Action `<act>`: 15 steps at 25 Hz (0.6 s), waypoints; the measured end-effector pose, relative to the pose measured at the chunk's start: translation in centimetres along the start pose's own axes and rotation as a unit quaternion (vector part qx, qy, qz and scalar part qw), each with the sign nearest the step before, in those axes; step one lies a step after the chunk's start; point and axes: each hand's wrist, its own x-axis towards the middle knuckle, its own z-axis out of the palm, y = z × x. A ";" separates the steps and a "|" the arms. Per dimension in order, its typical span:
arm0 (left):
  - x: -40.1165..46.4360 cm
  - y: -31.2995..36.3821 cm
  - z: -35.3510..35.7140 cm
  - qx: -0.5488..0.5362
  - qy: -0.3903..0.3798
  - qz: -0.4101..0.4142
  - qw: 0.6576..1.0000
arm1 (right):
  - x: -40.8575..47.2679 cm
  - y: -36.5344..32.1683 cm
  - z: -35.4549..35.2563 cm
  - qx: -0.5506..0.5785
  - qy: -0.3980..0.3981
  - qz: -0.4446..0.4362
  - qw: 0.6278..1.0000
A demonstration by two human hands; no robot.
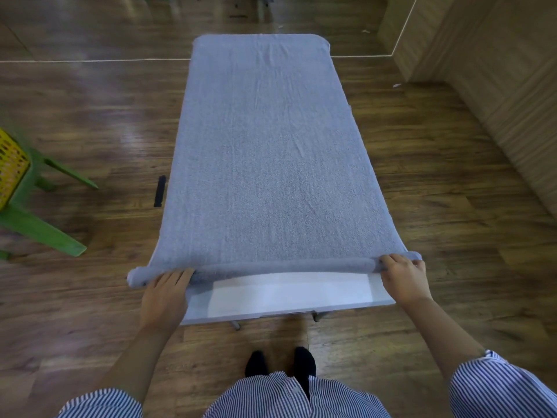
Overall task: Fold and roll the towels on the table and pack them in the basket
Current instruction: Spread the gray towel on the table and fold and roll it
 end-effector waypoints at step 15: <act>0.1 0.7 -0.2 -0.016 0.005 0.000 1.000 | -0.5 1.0 0.5 0.057 -0.045 0.000 0.997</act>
